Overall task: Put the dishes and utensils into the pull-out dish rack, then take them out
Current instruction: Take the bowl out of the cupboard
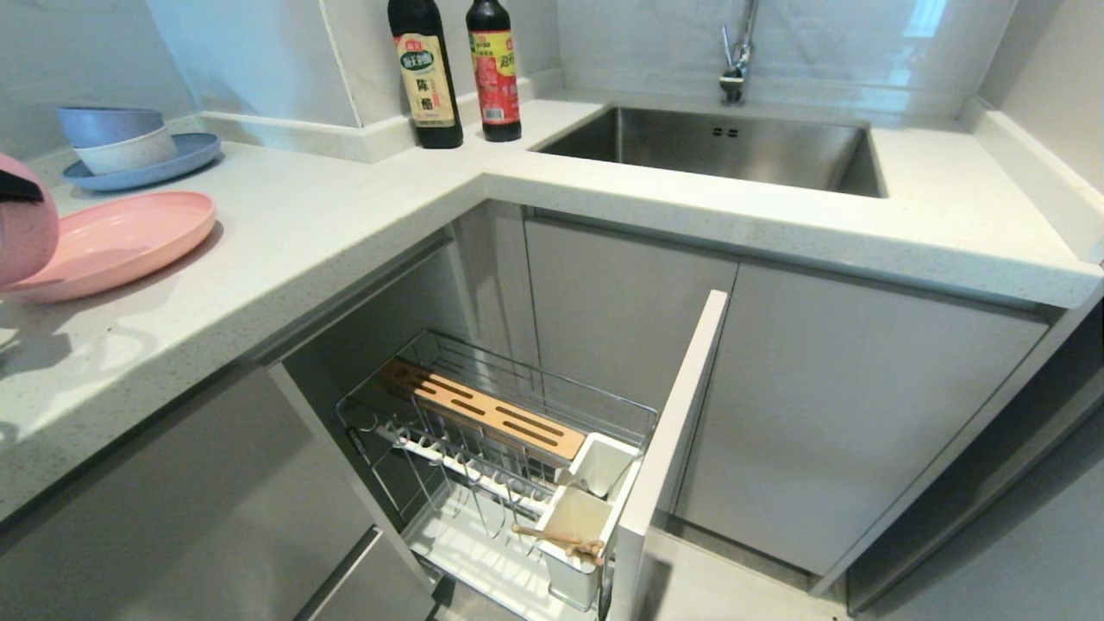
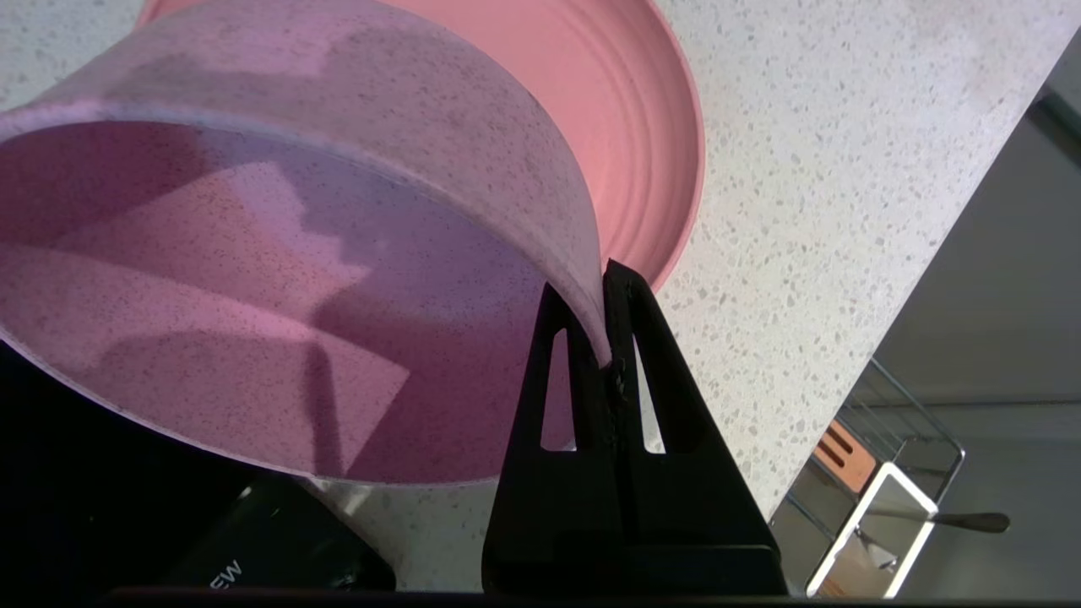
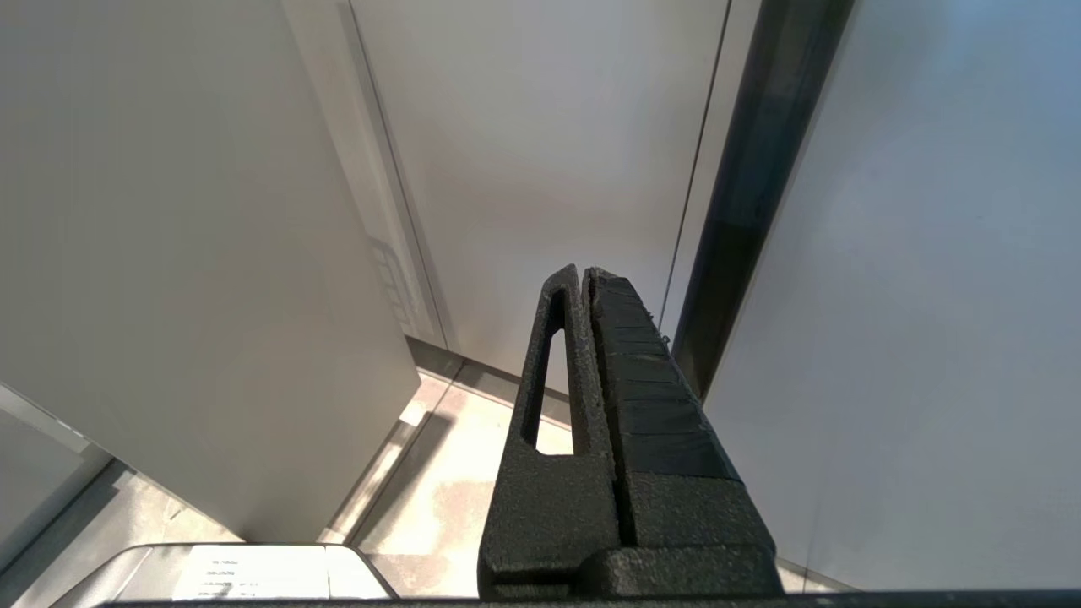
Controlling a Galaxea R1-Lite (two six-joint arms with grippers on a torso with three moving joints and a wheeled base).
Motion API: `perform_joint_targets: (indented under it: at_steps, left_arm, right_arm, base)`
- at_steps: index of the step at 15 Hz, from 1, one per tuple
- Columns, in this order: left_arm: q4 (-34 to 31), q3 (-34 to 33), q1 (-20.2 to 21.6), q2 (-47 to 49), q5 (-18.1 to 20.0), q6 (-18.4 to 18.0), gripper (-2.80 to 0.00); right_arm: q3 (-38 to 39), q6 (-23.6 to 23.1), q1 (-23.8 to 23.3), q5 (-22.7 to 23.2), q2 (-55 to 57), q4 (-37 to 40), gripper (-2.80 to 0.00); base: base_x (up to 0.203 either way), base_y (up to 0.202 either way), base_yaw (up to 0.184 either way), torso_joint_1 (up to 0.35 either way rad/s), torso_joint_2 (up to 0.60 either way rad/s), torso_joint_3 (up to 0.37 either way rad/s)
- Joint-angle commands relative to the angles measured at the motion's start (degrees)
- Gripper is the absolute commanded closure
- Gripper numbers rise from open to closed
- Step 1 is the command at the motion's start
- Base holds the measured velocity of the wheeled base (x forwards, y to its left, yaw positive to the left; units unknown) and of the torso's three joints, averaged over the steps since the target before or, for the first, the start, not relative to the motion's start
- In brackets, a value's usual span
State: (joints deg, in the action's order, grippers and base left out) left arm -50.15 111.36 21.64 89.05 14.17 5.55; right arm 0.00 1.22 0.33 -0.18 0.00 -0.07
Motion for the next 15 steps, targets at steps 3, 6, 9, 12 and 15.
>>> perform_joint_targets:
  at_steps: [3,6,9,12,15]
  left_arm:
    - [0.05,0.00,0.07,0.07,-0.02,0.61,0.00]
    - [0.05,0.00,0.07,0.07,-0.10,0.61,0.00]
    - [-0.30,-0.09,0.07,0.60,-0.10,0.69,0.00]
    - [-0.30,-0.09,0.25,1.04,-0.10,0.69,0.00]
    - [-0.30,-0.18,0.25,1.47,-0.10,0.78,0.00]
  right_arm:
    - [0.09,0.01,0.02,0.01,0.00,-0.01,0.00]
    - [0.09,0.01,0.02,0.01,0.00,-0.01,0.00]
    - [0.09,0.01,0.02,0.01,0.00,-0.01,0.00]
    - [0.09,0.01,0.04,0.01,0.00,-0.01,0.00]
    - [0.09,0.01,0.02,0.01,0.00,-0.01,0.00]
  base:
    - [0.000,0.000,0.000,0.000,0.00,0.000]
    - [0.000,0.000,0.000,0.000,0.00,0.000]
    - [0.000,0.000,0.000,0.000,0.00,0.000]
    - [0.000,0.000,0.000,0.000,0.00,0.000]
    - [0.000,0.000,0.000,0.000,0.00,0.000]
